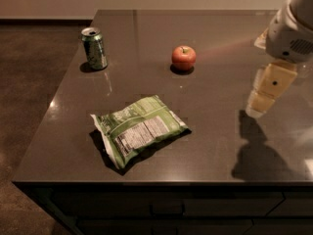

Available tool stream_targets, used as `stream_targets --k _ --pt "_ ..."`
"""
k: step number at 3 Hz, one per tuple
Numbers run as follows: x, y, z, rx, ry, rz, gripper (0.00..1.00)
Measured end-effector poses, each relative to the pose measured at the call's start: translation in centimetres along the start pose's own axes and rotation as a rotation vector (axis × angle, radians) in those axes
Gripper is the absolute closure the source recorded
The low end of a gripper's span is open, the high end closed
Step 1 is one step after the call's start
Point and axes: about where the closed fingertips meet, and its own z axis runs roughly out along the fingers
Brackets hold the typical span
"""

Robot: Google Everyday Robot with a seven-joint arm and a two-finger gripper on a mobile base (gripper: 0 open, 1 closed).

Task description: Move apple near green jalapeno chip bag

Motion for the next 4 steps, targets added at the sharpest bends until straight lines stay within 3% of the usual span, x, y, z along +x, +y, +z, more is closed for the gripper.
stream_targets --k 1,4 --pt "-1.5 -3.2 2.3 0.017 -0.023 0.058 0.0" --pt "-6.6 -11.7 9.3 0.058 -0.176 0.241 0.0"
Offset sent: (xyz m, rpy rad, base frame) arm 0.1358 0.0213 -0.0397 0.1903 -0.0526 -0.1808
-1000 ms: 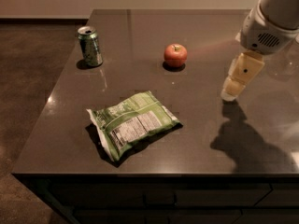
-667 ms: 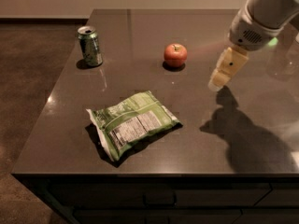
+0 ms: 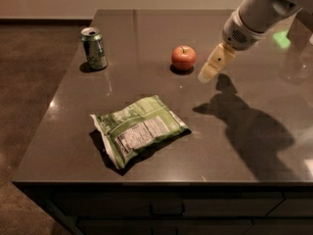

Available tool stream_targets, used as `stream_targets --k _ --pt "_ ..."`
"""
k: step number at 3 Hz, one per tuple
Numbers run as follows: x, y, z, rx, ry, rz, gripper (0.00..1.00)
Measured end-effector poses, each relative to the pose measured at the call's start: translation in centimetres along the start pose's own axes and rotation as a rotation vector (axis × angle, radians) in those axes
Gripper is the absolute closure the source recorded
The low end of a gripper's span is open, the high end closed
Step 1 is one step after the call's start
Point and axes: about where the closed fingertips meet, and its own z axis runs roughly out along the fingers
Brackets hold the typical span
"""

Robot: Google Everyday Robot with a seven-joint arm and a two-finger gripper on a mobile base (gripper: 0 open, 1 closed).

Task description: Move apple near green jalapeno chip bag

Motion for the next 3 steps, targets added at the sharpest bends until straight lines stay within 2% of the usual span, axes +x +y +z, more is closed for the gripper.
stream_targets --k 1,2,3 --pt "-2.3 -1.7 2.8 0.009 -0.028 0.035 0.0" --pt "-5.2 -3.0 6.1 -0.011 -0.055 0.071 0.0" --pt "-6.6 -3.0 8.2 -0.037 -0.059 0.085 0.0"
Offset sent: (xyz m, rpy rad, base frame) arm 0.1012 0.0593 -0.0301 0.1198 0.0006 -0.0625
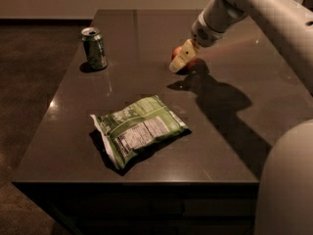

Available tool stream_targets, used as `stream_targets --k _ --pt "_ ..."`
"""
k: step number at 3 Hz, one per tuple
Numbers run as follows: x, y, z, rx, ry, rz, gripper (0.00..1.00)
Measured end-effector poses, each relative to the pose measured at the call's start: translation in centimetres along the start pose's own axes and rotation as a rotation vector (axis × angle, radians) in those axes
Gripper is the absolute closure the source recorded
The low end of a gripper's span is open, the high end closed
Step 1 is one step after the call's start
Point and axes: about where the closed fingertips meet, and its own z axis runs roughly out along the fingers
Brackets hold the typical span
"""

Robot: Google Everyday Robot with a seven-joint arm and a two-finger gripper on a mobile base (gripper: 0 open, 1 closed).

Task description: Move apple near green jalapeno chip bag

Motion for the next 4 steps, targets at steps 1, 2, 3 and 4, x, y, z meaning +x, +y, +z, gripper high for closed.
stream_targets --k 1,2,3,4 --pt "-1.0 0.4 1.6 -0.024 -0.002 0.002 0.0" --pt "-1.4 0.8 2.5 -0.05 -0.001 -0.007 0.15" --pt "-1.3 1.2 2.7 -0.082 -0.008 -0.019 0.39" --pt "-1.0 1.6 2.0 -0.125 -0.017 -0.043 0.62"
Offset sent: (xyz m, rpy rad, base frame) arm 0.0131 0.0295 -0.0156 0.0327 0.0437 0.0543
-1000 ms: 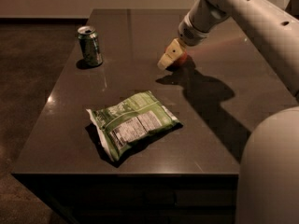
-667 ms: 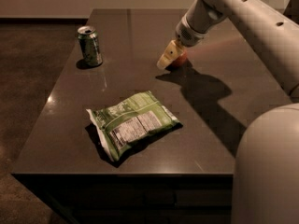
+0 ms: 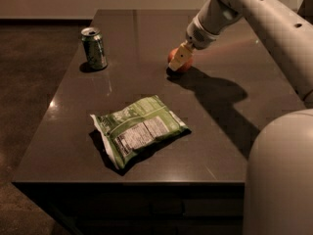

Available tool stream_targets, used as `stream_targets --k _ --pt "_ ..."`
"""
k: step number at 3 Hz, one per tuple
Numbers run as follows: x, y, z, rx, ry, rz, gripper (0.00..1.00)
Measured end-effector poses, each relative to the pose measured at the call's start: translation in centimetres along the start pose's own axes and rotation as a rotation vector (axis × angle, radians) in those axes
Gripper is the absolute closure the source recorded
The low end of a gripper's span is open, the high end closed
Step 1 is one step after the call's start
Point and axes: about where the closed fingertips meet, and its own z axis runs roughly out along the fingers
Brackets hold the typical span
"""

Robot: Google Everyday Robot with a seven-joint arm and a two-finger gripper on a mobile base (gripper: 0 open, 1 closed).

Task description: Move apple near green jalapeno chip bag

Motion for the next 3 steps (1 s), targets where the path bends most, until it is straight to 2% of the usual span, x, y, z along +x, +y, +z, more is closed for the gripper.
stream_targets --k 1,2,3 --pt "-0.2 1.6 -1.7 -0.044 -0.029 -0.06 0.86" --pt "-0.4 4.8 -4.0 -0.095 -0.064 -0.162 1.0" --pt "0.3 7.8 -4.8 -0.156 -0.075 -0.24 1.0"
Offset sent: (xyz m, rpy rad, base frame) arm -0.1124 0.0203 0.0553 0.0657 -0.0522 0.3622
